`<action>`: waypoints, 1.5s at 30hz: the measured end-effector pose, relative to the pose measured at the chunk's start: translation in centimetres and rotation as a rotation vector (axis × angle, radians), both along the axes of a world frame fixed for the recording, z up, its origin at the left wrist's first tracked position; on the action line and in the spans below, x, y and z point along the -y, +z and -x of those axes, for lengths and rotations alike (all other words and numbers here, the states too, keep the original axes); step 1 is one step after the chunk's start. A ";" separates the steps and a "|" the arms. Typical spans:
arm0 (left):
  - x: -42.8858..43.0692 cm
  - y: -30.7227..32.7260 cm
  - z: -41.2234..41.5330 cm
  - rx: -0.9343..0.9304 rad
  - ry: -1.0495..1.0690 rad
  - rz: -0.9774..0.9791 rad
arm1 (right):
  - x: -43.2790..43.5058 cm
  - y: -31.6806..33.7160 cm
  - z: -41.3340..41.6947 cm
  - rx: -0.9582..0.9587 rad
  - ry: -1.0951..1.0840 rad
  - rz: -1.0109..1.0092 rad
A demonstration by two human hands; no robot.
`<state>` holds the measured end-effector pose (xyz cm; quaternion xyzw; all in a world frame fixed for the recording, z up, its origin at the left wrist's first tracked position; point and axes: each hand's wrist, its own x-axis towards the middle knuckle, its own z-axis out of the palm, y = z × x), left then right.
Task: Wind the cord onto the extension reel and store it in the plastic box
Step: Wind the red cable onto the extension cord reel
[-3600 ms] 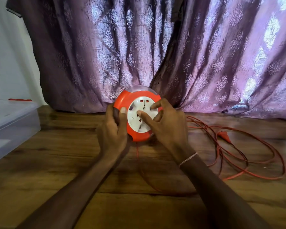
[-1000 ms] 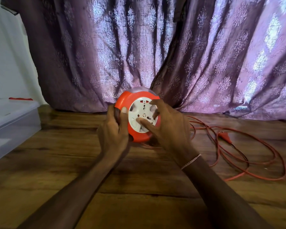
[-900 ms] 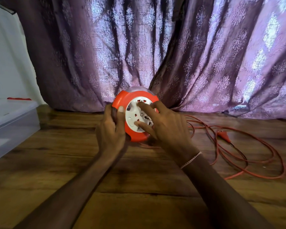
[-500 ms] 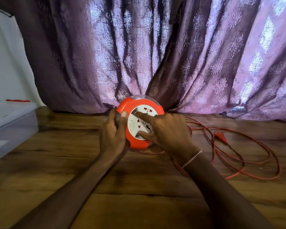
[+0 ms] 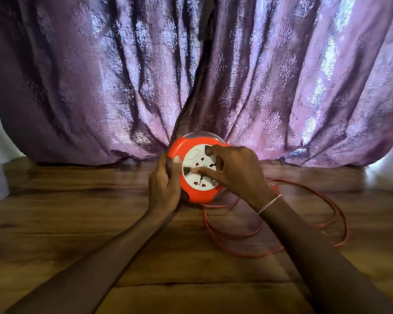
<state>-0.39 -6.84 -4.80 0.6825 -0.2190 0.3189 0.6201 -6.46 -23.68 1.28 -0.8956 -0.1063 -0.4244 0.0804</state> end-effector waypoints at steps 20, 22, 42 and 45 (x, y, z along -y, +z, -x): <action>-1.4 -0.8 -1.1 -0.011 0.087 -0.085 | -0.9 -0.8 2.9 -0.091 -0.157 0.569; -1.7 -0.7 -1.1 -0.018 0.085 -0.102 | -0.9 -1.1 2.8 -0.082 -0.125 0.616; -0.4 0.1 1.1 0.158 0.181 -0.197 | -4.0 -1.9 1.2 -0.123 -0.095 -0.696; 0.1 -0.1 1.2 0.137 0.204 -0.189 | -4.4 -1.3 1.5 -0.312 0.167 -1.235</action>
